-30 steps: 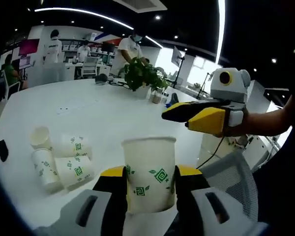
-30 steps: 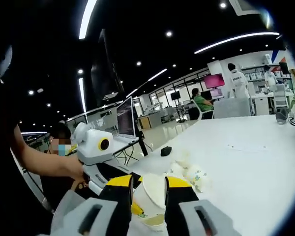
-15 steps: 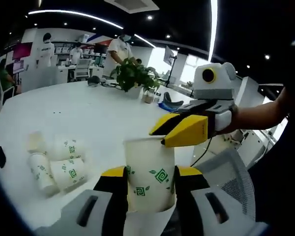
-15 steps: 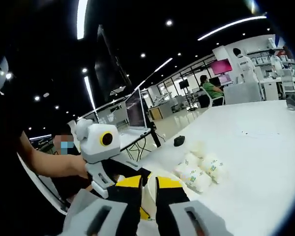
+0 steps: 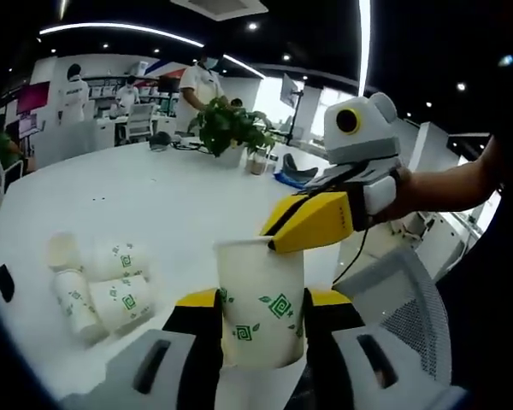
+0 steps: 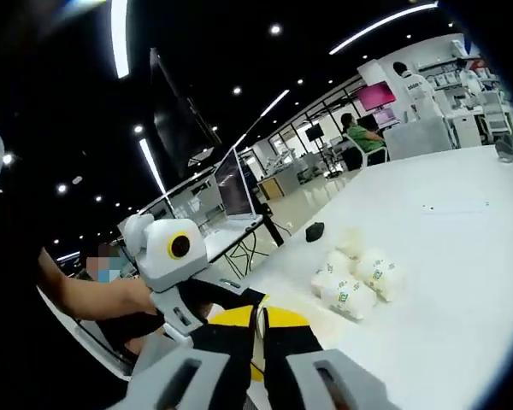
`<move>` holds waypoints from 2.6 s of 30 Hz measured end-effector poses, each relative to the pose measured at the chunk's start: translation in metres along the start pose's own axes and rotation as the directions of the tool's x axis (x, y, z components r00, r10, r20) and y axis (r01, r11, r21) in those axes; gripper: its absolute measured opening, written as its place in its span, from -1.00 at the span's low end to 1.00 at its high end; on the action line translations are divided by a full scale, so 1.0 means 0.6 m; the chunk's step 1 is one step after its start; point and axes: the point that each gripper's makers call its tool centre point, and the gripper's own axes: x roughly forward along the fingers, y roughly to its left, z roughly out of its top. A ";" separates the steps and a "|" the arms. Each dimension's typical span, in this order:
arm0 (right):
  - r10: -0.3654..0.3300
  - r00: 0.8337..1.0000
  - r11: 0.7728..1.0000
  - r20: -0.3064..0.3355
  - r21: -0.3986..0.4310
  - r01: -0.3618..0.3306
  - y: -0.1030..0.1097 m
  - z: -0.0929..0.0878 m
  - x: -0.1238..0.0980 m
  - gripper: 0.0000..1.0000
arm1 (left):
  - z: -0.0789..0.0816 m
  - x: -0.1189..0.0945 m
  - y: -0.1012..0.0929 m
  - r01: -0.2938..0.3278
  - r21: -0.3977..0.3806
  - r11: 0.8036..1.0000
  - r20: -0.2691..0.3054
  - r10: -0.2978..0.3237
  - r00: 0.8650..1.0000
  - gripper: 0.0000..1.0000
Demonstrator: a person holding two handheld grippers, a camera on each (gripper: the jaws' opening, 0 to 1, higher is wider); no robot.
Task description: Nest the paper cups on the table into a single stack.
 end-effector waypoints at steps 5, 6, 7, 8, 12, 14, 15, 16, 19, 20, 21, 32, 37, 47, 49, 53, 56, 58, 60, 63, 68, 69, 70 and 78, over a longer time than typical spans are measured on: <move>-0.010 1.000 1.000 -0.004 -0.024 0.010 0.002 0.000 0.003 -1.00 | 0.000 -0.002 0.002 -0.005 0.009 1.000 0.004 0.005 1.000 -0.26; -0.013 1.000 0.999 -0.004 -0.029 0.012 0.001 0.000 0.003 -1.00 | 0.001 -0.002 0.003 -0.009 0.014 1.000 0.006 0.008 1.000 -0.24; -0.017 1.000 0.999 -0.005 -0.043 0.017 0.001 0.000 0.003 -1.00 | 0.001 -0.003 0.005 -0.012 0.017 1.000 0.008 0.012 1.000 -0.24; -0.020 1.000 0.998 -0.004 -0.051 0.020 0.001 0.000 0.003 -1.00 | 0.000 -0.004 0.007 -0.015 0.019 1.000 0.008 0.015 1.000 -0.23; -0.035 0.999 0.996 -0.002 -0.077 0.035 -0.004 0.002 0.003 -1.00 | -0.005 -0.007 0.014 -0.020 0.029 0.999 0.000 0.020 1.000 -0.23; -0.047 0.999 0.994 -0.005 -0.096 0.046 -0.006 0.001 0.003 -1.00 | -0.008 -0.010 0.015 -0.019 0.034 0.999 -0.004 0.019 1.000 -0.21; -0.049 0.999 0.994 -0.006 -0.102 0.048 -0.007 0.001 0.003 -1.00 | -0.008 -0.013 0.016 -0.019 0.036 0.999 -0.003 0.019 1.000 -0.20; -0.052 0.999 0.993 -0.007 -0.106 0.051 -0.008 0.000 0.004 -1.00 | -0.006 -0.015 0.013 -0.020 0.038 0.999 -0.002 0.020 1.000 -0.18; -0.067 0.998 0.989 -0.006 -0.132 0.066 -0.011 0.000 0.005 -1.00 | -0.006 -0.020 0.014 -0.025 0.036 0.999 -0.001 0.025 1.000 -0.16; -0.071 0.997 0.988 -0.004 -0.140 0.070 -0.013 0.000 0.005 -1.00 | -0.006 -0.021 0.015 -0.028 0.037 0.999 -0.001 0.028 1.000 -0.16; -0.073 0.997 0.987 -0.006 -0.143 0.072 -0.014 -0.001 0.006 -1.00 | -0.006 -0.023 0.016 -0.033 0.037 0.999 0.000 0.033 0.999 -0.15; -0.096 0.995 0.971 -0.030 -0.222 0.087 -0.021 -0.017 0.020 -1.00 | -0.027 -0.048 0.043 -0.065 0.028 0.997 0.000 0.065 0.998 -0.10; -0.105 0.994 0.960 -0.041 -0.266 0.091 -0.021 -0.025 0.026 -1.00 | -0.032 -0.058 0.048 -0.078 0.022 0.997 0.002 0.078 0.997 -0.10; -0.136 0.986 0.911 -0.099 -0.402 0.085 -0.022 -0.051 0.040 -1.00 | -0.044 -0.067 0.059 -0.104 0.000 0.995 0.001 0.104 0.995 -0.11; -0.138 0.984 0.908 -0.113 -0.412 0.080 -0.021 -0.059 0.043 -1.00 | -0.045 -0.067 0.054 -0.102 -0.001 0.995 -0.003 0.102 0.995 -0.12; -0.146 0.980 0.896 -0.134 -0.438 0.073 -0.021 -0.071 0.048 -1.00 | -0.049 -0.067 0.057 -0.102 -0.005 0.995 -0.005 0.102 0.995 -0.12; -0.149 0.977 0.891 -0.152 -0.448 0.066 -0.021 -0.082 0.052 -1.00 | -0.050 -0.068 0.061 -0.103 -0.009 0.995 -0.002 0.103 0.995 -0.12; -0.150 0.975 0.891 -0.162 -0.450 0.062 -0.023 -0.088 0.055 -1.00 | -0.051 -0.068 0.062 -0.105 -0.009 0.994 -0.003 0.105 0.995 -0.12; -0.145 0.975 0.894 -0.170 -0.444 0.056 -0.022 -0.093 0.057 -1.00 | -0.052 -0.070 0.063 -0.104 -0.010 0.995 -0.005 0.104 0.995 -0.12; -0.143 0.973 0.897 -0.179 -0.439 0.051 -0.022 -0.100 0.060 -1.00 | -0.055 -0.072 0.067 -0.107 -0.010 0.994 -0.008 0.107 0.994 -0.12; -0.139 0.970 0.906 -0.198 -0.421 0.045 -0.025 -0.114 0.065 -1.00 | -0.059 -0.077 0.068 -0.112 -0.011 0.994 -0.013 0.112 0.994 -0.12; -0.138 0.970 0.908 -0.201 -0.417 0.043 -0.025 -0.117 0.065 -1.00 | -0.060 -0.078 0.069 -0.115 -0.009 0.993 -0.012 0.115 0.993 -0.12; -0.136 0.969 0.911 -0.206 -0.411 0.041 -0.025 -0.120 0.067 -1.00 | -0.059 -0.080 0.068 -0.118 -0.010 0.993 -0.011 0.117 0.993 -0.12; -0.111 0.967 0.932 -0.228 -0.361 0.022 -0.021 -0.143 0.078 -0.99 | -0.064 -0.085 0.071 -0.127 -0.016 0.992 -0.007 0.126 0.992 -0.13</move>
